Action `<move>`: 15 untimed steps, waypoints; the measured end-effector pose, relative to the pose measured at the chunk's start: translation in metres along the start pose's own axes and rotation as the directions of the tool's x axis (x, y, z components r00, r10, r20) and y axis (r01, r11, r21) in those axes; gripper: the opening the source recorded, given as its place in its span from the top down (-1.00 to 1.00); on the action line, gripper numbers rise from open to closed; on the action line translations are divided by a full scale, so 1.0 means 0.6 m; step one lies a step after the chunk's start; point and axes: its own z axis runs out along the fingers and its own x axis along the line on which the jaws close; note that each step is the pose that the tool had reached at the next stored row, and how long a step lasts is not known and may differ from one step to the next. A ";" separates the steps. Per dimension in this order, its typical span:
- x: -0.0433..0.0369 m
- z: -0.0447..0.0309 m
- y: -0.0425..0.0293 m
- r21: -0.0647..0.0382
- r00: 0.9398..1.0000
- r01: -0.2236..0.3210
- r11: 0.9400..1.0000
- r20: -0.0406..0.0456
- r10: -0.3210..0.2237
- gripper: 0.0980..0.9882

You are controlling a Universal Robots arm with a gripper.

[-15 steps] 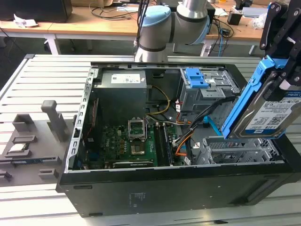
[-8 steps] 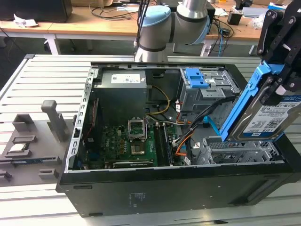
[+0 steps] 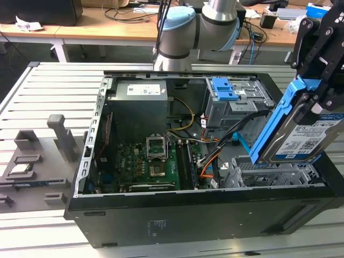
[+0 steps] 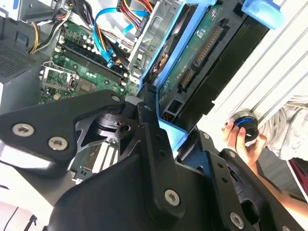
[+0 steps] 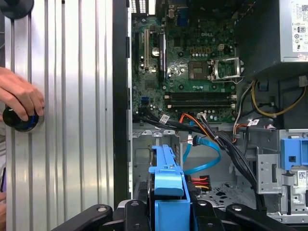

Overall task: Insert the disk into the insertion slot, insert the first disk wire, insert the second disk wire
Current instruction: 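Insert the disk into the insertion slot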

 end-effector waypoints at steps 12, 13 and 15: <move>-0.008 0.011 0.012 0.000 1.000 0.000 1.000 0.000 0.000 0.39; -0.008 0.013 0.012 0.000 1.000 0.000 1.000 0.000 0.000 0.39; -0.009 0.016 0.013 0.000 1.000 0.000 1.000 0.000 0.000 0.39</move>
